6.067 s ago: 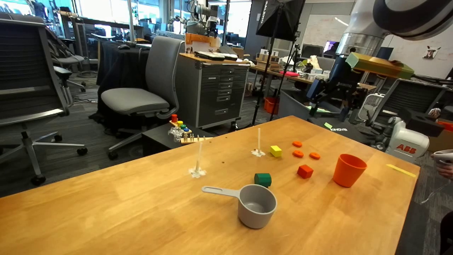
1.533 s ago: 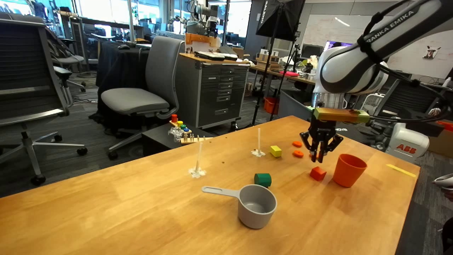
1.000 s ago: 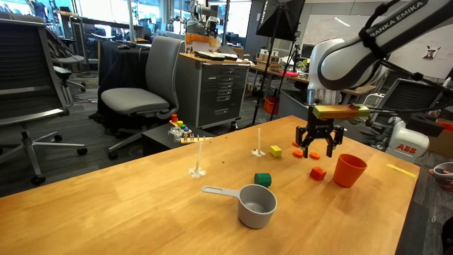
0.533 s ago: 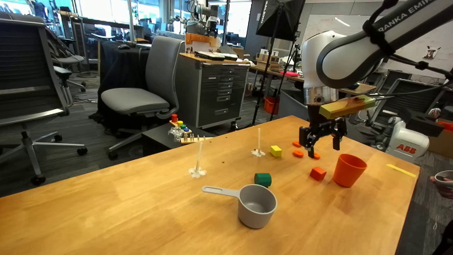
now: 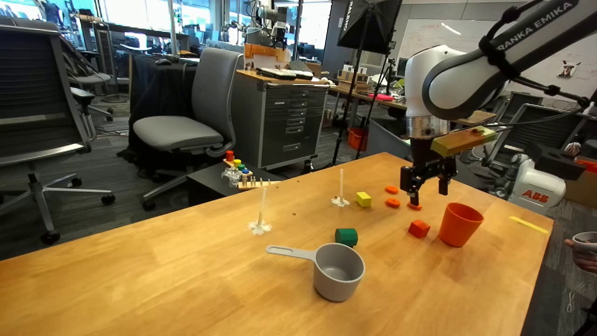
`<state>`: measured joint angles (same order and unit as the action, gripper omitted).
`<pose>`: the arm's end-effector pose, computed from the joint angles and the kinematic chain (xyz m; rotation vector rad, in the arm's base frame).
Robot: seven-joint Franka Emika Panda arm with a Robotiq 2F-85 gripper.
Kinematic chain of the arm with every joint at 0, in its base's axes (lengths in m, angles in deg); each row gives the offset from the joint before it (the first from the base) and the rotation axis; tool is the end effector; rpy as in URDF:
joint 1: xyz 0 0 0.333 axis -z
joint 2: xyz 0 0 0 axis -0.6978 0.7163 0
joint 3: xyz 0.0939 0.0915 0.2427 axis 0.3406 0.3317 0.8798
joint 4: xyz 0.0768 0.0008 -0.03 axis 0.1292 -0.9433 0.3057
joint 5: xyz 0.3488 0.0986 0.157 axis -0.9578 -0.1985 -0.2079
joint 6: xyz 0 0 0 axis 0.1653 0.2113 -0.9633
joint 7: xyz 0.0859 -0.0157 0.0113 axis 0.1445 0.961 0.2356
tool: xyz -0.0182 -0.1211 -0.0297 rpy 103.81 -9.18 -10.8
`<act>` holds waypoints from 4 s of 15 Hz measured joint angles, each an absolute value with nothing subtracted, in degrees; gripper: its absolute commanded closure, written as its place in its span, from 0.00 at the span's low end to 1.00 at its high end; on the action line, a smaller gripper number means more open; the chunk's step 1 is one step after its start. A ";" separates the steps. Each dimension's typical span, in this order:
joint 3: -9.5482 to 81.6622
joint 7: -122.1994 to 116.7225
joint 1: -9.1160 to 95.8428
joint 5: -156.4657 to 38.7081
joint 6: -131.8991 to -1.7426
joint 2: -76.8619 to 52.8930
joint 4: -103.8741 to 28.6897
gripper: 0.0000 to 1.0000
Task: Put the blocks in the grey cup
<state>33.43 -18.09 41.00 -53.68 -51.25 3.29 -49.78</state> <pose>0.5875 -0.0444 0.1585 2.8636 -0.4487 -0.3979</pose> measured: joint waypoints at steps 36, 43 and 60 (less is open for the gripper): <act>37.22 -8.40 43.27 -62.59 -59.15 8.27 -52.44 0.23; 37.63 -8.02 43.50 -65.60 -59.57 7.83 -52.49 0.73; 39.80 -7.40 46.87 -75.05 -59.91 -0.58 -49.69 0.88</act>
<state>39.80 -7.40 46.87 -75.05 -59.91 -0.58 -49.69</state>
